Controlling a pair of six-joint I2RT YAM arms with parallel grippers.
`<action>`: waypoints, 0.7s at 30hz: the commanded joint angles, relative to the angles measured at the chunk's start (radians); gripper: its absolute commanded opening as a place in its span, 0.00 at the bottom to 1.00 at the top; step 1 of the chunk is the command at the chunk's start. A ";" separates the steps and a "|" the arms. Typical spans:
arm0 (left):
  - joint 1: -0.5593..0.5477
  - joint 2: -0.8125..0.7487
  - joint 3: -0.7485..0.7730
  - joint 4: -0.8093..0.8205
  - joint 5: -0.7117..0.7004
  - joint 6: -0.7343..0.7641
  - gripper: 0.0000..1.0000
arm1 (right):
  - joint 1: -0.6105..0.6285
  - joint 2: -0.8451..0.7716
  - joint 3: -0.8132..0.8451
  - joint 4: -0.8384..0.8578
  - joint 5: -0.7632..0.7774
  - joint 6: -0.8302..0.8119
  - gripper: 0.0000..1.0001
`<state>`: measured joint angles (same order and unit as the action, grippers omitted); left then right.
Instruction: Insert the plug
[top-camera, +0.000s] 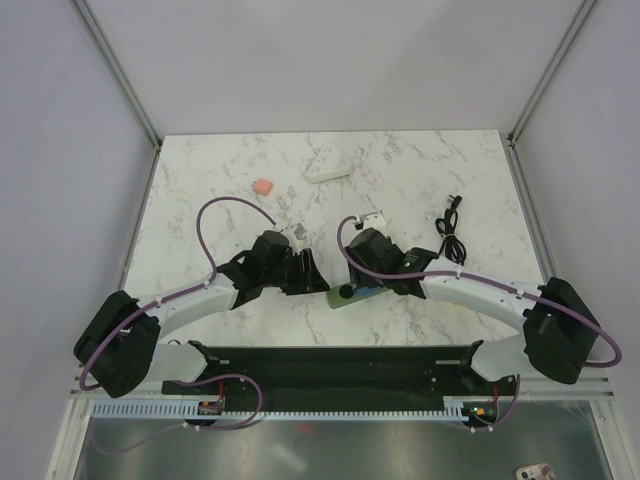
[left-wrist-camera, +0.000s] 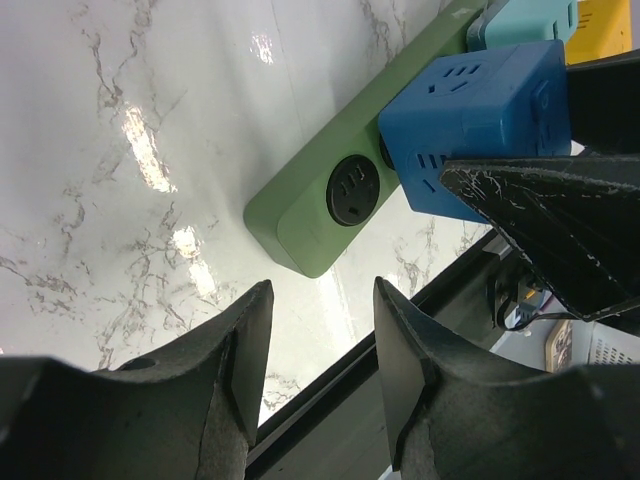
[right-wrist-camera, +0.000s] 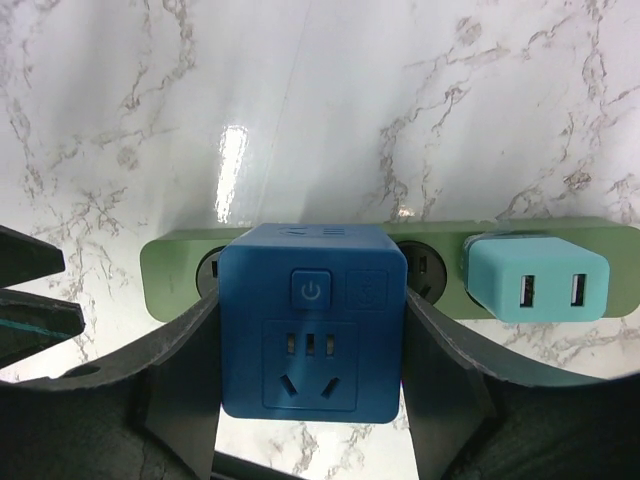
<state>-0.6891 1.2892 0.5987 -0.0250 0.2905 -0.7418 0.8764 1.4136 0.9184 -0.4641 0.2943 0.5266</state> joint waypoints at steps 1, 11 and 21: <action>0.005 -0.010 0.001 0.004 -0.004 0.035 0.52 | 0.025 -0.004 -0.124 0.040 0.035 0.021 0.00; 0.005 -0.002 0.018 -0.004 -0.011 0.039 0.52 | 0.095 -0.026 -0.332 0.274 0.138 0.119 0.00; 0.007 -0.050 0.018 -0.049 -0.039 0.044 0.52 | 0.137 0.117 -0.315 0.315 0.129 0.136 0.00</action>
<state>-0.6884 1.2861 0.5991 -0.0654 0.2855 -0.7322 0.9730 1.4212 0.7017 -0.0010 0.5606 0.5831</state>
